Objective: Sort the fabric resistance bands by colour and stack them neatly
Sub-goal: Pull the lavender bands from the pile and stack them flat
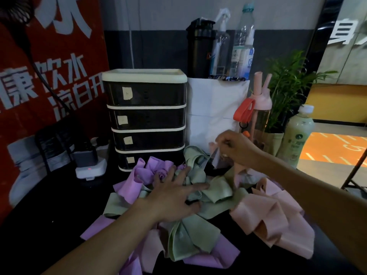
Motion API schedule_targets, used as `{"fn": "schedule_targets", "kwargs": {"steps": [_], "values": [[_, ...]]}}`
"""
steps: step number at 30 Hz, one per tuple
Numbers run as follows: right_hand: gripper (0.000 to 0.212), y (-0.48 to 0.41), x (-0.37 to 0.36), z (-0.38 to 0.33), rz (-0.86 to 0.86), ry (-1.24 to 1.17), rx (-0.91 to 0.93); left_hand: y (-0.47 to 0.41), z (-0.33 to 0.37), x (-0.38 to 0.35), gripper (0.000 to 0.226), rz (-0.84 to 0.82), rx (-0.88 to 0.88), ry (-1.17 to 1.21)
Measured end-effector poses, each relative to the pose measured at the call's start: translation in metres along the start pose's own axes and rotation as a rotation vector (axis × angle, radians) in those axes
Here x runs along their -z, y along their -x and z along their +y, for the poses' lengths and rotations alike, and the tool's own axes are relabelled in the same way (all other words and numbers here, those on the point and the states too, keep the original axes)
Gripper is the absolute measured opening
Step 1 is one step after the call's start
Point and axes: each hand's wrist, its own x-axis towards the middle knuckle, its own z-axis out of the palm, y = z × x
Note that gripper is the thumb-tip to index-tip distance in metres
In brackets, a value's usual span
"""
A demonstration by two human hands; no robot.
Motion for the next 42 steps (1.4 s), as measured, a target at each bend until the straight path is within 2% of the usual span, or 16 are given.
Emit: {"fn": "schedule_targets", "kwargs": {"steps": [3, 7, 10, 11, 15, 18, 22, 26, 30, 32, 35, 38, 41, 42], "values": [[0.025, -0.001, 0.017, -0.011, 0.092, 0.029, 0.027, 0.002, 0.0, 0.001, 0.058, 0.004, 0.004, -0.021], [0.017, 0.01, 0.037, -0.014, -0.005, 0.227, 0.05, 0.005, 0.004, 0.014, 0.058, 0.012, 0.002, -0.044], [0.04, 0.011, 0.047, -0.008, -0.044, 0.276, 0.029, 0.003, 0.013, 0.031, 0.054, 0.092, -0.019, -0.109], [0.041, 0.011, 0.05, -0.007, -0.056, 0.275, 0.027, 0.004, 0.017, 0.039, 0.053, 0.122, -0.025, -0.103], [0.032, 0.019, 0.057, -0.027, -0.121, 0.145, -0.056, 0.005, 0.029, 0.067, 0.047, 0.312, 0.0, 0.01], [0.032, 0.026, 0.06, -0.043, -0.066, -0.024, -0.095, 0.0, 0.04, 0.079, 0.04, 0.455, -0.027, 0.17], [0.035, 0.038, 0.069, -0.056, -0.021, -0.195, -0.085, -0.013, 0.051, 0.079, 0.051, 0.551, -0.075, 0.435], [0.033, 0.048, 0.079, -0.066, -0.026, -0.29, -0.049, -0.018, 0.063, 0.081, 0.043, 0.68, -0.134, 0.603], [0.029, 0.053, 0.084, -0.069, 0.011, -0.342, -0.04, -0.018, 0.074, 0.096, 0.036, 0.717, -0.123, 0.902], [0.028, 0.054, 0.085, -0.068, 0.024, -0.378, -0.041, -0.019, 0.074, 0.102, 0.023, 0.735, -0.146, 0.894], [0.027, 0.057, 0.087, -0.069, 0.035, -0.403, -0.061, -0.02, 0.076, 0.107, 0.025, 0.691, -0.143, 0.906], [0.03, 0.057, 0.081, -0.063, 0.012, -0.299, -0.135, -0.021, 0.078, 0.1, 0.031, 0.626, -0.097, 0.957], [0.023, 0.057, 0.072, -0.039, -0.031, 0.073, -0.239, -0.019, 0.073, 0.084, 0.024, 0.608, 0.016, 0.929], [0.025, 0.059, 0.069, -0.032, -0.06, 0.127, -0.259, -0.017, 0.071, 0.078, 0.018, 0.573, 0.032, 0.882]]}}
